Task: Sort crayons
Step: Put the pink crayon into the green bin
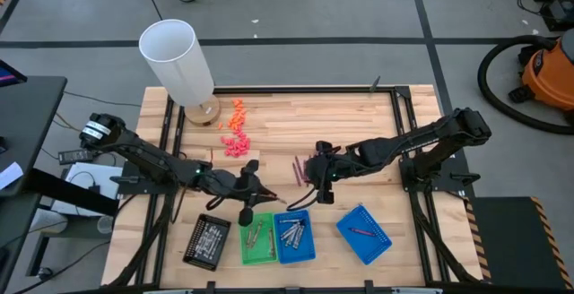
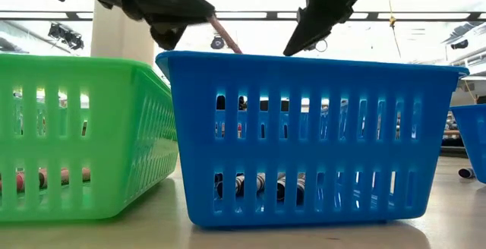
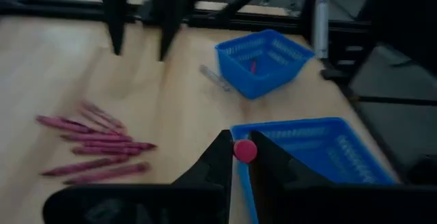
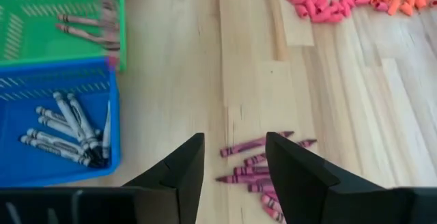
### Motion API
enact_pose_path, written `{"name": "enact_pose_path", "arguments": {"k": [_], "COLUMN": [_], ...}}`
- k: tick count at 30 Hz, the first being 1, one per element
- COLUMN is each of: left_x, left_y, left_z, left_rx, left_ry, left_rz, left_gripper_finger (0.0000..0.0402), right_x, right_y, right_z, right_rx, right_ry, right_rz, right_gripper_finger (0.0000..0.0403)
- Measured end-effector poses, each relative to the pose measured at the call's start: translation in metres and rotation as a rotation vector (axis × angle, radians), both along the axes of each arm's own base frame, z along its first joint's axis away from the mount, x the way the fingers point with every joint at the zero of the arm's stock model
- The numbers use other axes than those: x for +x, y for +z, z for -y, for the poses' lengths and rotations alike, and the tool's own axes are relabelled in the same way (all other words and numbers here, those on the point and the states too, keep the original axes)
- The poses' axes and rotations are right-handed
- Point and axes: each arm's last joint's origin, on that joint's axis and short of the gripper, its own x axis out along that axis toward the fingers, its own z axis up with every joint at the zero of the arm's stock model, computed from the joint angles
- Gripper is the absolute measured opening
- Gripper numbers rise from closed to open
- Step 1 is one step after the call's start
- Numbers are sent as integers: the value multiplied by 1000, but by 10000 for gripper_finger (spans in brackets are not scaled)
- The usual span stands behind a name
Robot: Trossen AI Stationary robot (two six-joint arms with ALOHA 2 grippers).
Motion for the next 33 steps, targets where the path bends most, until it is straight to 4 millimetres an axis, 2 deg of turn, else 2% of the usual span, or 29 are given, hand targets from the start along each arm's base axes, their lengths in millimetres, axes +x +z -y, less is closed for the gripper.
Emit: {"name": "enact_pose_path", "arguments": {"k": [9,15,26,33], "left_x": [-16,-20,-27,-28], "left_y": [12,12,0,-12], "left_z": [3,10,12,20], "left_rx": [-173,-293,-474,-563], "left_ry": [-79,-166,-162,-113], "left_rz": [-73,-123,-340,-448], "left_gripper_finger": [34,34,35,35], "right_x": [-5,-12,-15,-16], "right_y": [-20,-35,-47,-52], "right_z": [-4,-7,-19,-21], "right_rx": [-19,-49,-68,-61], "right_ry": [-61,-142,-151,-136], "right_rz": [15,13,134,185], "right_gripper_finger": [166,166,165,165]}}
